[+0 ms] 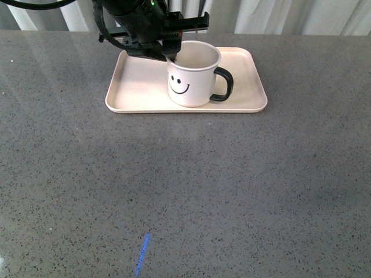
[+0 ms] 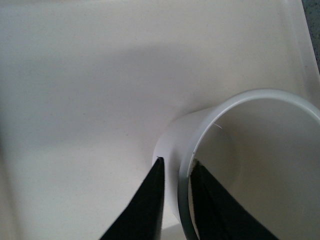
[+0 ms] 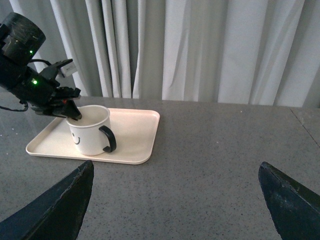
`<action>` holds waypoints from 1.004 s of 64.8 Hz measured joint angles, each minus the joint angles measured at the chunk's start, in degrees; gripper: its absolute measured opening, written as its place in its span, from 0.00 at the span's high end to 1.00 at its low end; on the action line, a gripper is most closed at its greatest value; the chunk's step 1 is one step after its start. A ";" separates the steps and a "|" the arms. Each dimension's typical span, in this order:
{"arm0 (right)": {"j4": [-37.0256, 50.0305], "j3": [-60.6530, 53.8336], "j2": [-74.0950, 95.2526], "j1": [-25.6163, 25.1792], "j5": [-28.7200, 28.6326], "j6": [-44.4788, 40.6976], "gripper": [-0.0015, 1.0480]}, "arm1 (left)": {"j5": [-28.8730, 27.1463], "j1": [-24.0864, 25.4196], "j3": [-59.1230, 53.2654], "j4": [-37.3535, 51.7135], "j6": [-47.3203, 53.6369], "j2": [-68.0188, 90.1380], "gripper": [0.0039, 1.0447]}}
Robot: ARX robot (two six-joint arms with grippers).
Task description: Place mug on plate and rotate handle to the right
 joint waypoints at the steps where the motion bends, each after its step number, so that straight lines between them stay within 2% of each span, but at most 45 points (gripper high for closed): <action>1: 0.00 0.00 0.00 0.00 0.00 0.00 0.09 | 0.04 -0.07 -0.02 0.00 0.02 0.00 0.76; 20: 0.00 0.00 0.00 0.00 0.00 0.00 0.09 | 0.00 -0.20 -2.05 0.96 0.57 -2.47 0.32; 31: 0.00 0.00 0.00 0.00 0.00 0.00 0.09 | -0.46 -0.22 -8.13 4.35 1.46 -8.81 0.07; 47: 0.00 0.00 0.00 0.00 0.02 0.00 0.09 | -4.00 2.36 -23.47 14.05 2.32 -24.22 0.09; 57: 0.00 0.00 0.00 0.00 0.00 0.00 0.09 | -4.92 3.52 -25.03 14.62 2.67 -25.68 0.09; 59: 0.00 0.00 0.00 0.00 -0.04 0.00 0.09 | -9.18 3.30 -27.36 20.39 4.26 -25.68 0.12; 62: 0.00 0.00 0.00 0.00 -0.11 0.00 0.09 | -18.21 3.08 -33.83 36.02 6.80 -26.32 0.21; 65: 0.00 0.00 0.00 0.00 -0.07 0.02 0.09 | -22.05 3.30 -39.85 47.23 8.26 -27.56 0.28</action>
